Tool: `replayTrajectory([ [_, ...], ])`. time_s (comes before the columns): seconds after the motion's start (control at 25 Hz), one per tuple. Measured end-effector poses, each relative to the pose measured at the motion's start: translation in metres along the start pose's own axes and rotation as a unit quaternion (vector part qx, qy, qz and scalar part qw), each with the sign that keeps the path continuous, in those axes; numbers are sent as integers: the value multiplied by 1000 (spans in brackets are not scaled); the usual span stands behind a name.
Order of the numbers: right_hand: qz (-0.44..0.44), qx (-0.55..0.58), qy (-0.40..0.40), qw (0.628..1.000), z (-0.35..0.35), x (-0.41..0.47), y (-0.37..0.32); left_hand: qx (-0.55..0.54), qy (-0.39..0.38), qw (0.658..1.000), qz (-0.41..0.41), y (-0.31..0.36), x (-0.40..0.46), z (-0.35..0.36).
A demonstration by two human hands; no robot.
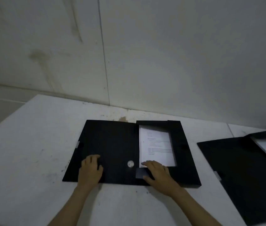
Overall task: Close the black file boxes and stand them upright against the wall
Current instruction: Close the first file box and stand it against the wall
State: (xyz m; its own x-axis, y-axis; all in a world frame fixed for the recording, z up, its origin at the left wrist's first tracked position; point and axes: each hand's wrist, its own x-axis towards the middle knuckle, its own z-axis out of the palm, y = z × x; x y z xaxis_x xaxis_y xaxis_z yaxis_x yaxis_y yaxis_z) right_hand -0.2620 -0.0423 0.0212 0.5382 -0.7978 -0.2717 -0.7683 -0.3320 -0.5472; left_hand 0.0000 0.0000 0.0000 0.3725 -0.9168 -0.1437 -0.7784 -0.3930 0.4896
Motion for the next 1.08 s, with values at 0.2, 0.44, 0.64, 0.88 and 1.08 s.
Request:
replayTrajectory([
  [0.2,-7,-164,46,985,34,-3,7,11,40,991,-130,-37,-9,0],
  [0.44,26,-187,47,981,39,-1,10,-58,49,967,-242,-47,-12,-5],
  [0.64,39,-207,59,976,41,0,11,-98,54,959,-262,-44,-1,-16],
  [0.88,56,-186,46,980,38,-3,7,-156,47,941,-297,-55,9,-30],
  [1.08,50,-176,15,983,37,-1,8,-339,108,899,-254,-64,12,-59],
])
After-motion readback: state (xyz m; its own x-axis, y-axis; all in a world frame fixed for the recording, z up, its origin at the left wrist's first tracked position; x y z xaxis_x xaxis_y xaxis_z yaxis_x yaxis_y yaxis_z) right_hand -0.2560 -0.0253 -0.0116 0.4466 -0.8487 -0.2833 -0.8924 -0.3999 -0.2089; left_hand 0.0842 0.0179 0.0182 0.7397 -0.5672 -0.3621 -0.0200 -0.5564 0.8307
